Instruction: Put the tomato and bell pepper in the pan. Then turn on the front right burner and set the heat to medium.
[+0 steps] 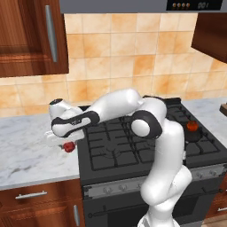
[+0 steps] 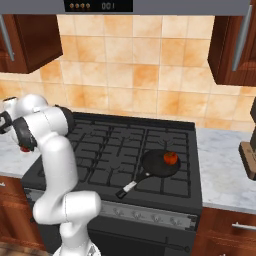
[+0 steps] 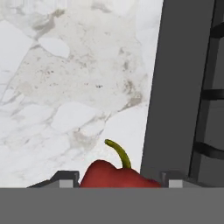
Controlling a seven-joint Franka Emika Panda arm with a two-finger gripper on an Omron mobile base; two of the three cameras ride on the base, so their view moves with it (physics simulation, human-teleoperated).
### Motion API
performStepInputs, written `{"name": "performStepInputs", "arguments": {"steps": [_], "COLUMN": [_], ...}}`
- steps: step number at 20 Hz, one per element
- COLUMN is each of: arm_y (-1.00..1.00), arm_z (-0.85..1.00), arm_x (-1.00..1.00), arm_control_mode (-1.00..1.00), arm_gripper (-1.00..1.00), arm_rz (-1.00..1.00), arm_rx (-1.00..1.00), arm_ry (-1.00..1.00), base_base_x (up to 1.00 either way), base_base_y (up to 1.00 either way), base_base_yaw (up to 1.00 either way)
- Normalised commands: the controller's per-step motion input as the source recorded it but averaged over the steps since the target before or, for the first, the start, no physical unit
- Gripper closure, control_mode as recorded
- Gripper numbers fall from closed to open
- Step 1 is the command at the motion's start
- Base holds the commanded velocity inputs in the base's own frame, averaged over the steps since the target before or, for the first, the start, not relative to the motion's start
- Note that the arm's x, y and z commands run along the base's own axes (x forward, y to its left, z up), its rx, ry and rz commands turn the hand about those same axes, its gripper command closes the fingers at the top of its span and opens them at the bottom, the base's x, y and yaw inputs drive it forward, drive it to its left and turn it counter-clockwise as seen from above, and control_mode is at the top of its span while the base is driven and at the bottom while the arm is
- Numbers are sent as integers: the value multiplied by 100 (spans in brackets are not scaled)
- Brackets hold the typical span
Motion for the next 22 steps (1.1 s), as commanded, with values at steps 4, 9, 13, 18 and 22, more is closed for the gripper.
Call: {"name": "performStepInputs", "arguments": {"steps": [4,9,13,18,22], "arm_y": [-85,-96,-100,-100,-100], "arm_z": [51,47,26,30,29], "arm_x": [-30,-25,-1,0,-2], "arm_control_mode": [-100,-100,-100,-100,-100], "arm_gripper": [100,100,100,100,100], "arm_rz": [-8,-11,-24,-26,-27], "arm_rx": [2,1,0,0,0], "arm_ry": [-3,-2,0,0,0], "base_base_x": [0,0,0,0,0], "base_base_y": [0,0,0,0,0], "base_base_yaw": [0,0,0,0,0]}}
